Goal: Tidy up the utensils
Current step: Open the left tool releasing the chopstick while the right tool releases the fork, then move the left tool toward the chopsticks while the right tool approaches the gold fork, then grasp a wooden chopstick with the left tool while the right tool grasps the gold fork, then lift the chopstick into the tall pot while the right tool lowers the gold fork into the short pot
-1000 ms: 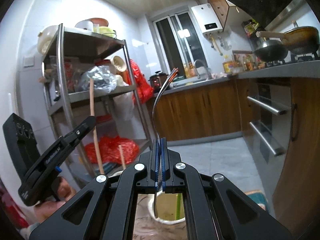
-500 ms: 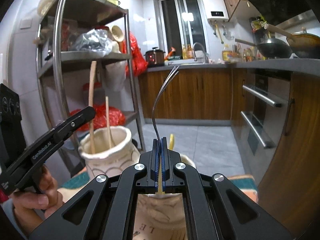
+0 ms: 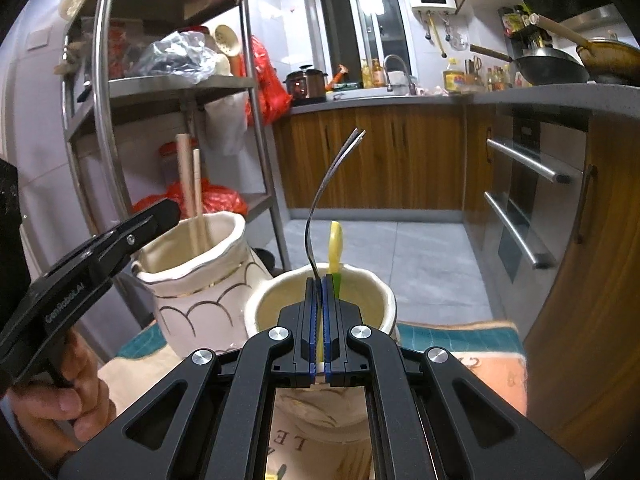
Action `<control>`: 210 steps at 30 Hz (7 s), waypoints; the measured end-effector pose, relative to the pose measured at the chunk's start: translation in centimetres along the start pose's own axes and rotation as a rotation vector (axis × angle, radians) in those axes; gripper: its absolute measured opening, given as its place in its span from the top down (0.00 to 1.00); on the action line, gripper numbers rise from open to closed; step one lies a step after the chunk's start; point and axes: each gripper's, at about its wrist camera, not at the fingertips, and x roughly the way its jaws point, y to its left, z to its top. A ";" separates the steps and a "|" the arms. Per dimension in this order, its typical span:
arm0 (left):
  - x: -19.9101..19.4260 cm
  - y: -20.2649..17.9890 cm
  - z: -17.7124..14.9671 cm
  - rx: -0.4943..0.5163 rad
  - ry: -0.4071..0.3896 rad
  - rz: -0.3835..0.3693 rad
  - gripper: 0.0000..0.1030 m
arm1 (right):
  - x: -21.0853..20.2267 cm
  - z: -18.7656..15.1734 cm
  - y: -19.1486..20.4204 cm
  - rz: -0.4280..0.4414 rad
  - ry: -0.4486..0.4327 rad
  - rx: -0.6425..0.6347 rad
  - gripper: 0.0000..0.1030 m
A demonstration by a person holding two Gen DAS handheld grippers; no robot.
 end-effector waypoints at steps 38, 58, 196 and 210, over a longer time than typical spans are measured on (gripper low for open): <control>-7.0 2.7 -3.7 -0.018 0.147 0.007 0.44 | -6.9 -5.2 0.1 0.040 0.003 0.032 0.71; -6.1 3.2 -8.4 -0.033 0.415 -0.018 0.48 | -6.3 -9.6 -2.1 0.006 0.236 0.118 0.67; -2.1 2.9 7.1 -0.221 -0.223 -0.192 0.95 | -8.7 6.7 -1.3 0.254 -0.196 0.146 0.94; 1.9 1.9 3.2 -0.154 -0.150 -0.135 0.95 | -5.5 5.6 -2.5 0.018 -0.203 0.113 0.94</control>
